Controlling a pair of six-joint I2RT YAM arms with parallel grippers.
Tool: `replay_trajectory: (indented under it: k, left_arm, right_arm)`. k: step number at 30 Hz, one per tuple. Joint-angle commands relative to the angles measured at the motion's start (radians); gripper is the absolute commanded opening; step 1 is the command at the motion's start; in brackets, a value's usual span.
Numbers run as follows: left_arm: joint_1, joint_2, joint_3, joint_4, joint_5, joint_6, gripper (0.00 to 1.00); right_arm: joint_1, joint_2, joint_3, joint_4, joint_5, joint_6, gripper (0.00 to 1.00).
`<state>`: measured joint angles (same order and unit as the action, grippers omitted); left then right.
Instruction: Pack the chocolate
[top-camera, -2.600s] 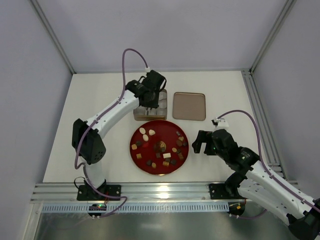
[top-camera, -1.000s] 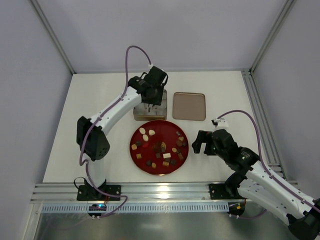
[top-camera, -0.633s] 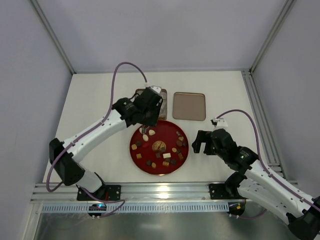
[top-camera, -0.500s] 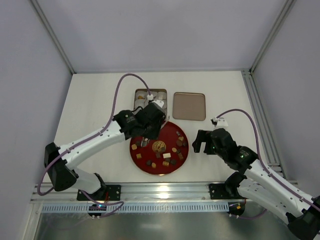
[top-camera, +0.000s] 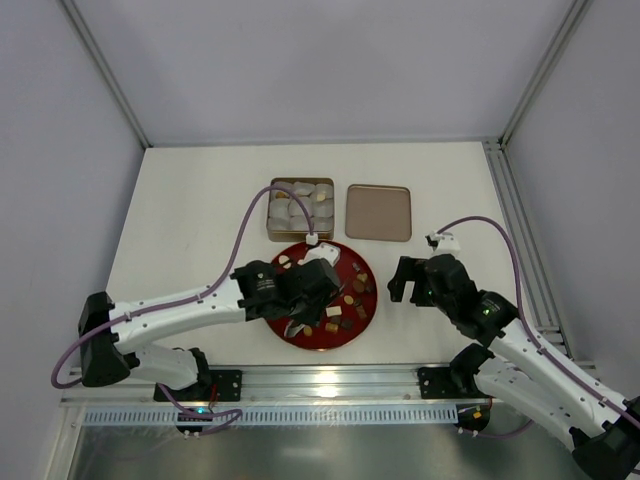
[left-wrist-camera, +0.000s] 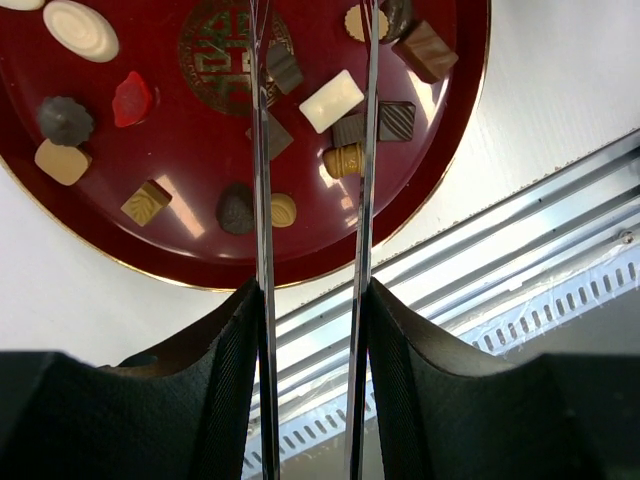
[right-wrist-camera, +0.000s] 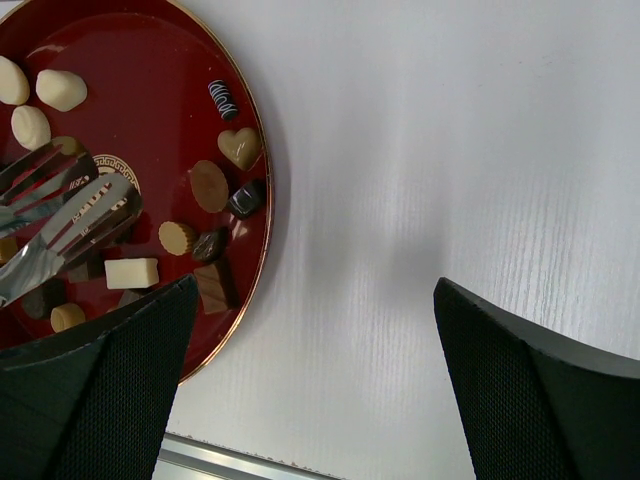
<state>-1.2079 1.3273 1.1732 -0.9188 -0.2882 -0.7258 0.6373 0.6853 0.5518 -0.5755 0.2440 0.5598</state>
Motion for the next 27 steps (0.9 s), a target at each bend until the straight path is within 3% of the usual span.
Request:
replay_trajectory:
  k: [1, 27]
  left_arm:
    - [-0.025, -0.019, -0.021, 0.073, -0.003, -0.035, 0.44]
    - [-0.087, 0.107, -0.006, 0.078, -0.031, -0.047, 0.43]
  right_arm:
    - [-0.005, -0.015, 0.037, 0.002, 0.015, 0.000, 1.00]
    - [-0.004, -0.020, 0.023, 0.009, 0.006, 0.008, 1.00]
